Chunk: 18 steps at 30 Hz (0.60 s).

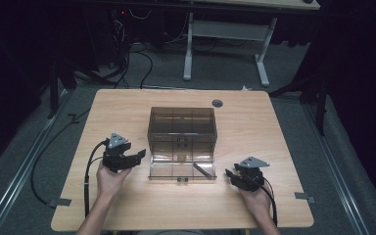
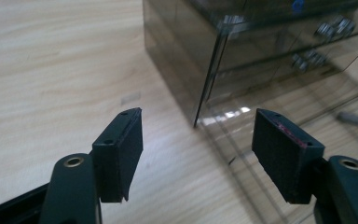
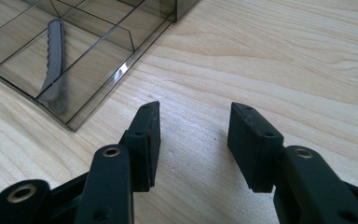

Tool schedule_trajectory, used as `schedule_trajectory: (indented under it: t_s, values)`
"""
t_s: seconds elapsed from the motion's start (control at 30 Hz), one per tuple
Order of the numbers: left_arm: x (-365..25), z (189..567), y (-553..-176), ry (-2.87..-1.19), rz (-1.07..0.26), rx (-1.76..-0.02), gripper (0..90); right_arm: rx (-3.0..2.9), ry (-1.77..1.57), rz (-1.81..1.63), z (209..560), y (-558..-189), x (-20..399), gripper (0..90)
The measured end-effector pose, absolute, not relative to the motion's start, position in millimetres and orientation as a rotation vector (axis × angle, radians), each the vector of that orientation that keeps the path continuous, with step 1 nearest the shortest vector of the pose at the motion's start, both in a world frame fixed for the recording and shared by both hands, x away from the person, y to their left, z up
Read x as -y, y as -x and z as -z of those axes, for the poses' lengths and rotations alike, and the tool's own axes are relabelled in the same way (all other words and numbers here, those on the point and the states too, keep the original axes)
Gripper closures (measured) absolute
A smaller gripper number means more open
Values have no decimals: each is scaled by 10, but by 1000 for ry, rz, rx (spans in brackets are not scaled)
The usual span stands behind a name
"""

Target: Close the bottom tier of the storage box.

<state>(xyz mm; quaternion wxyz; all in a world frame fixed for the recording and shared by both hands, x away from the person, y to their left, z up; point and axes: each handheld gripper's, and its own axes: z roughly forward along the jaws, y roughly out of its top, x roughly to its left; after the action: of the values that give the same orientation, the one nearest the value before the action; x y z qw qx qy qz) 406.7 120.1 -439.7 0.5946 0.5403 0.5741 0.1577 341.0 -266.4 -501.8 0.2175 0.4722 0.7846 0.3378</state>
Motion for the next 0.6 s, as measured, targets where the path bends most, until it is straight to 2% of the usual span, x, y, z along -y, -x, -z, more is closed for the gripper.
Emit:
schedule_trajectory:
  t_s: [0.27, 0.6]
  values:
    - [-1003, 4118, -4212, -1291, -341, -1264, 344, -2173, -1306, -933, 5019, -3414, 2669, 534]
    - [-669, 3988, -4452, -1302, -267, -1232, 356, -2172, -1307, -932, 5019, -3412, 2668, 533]
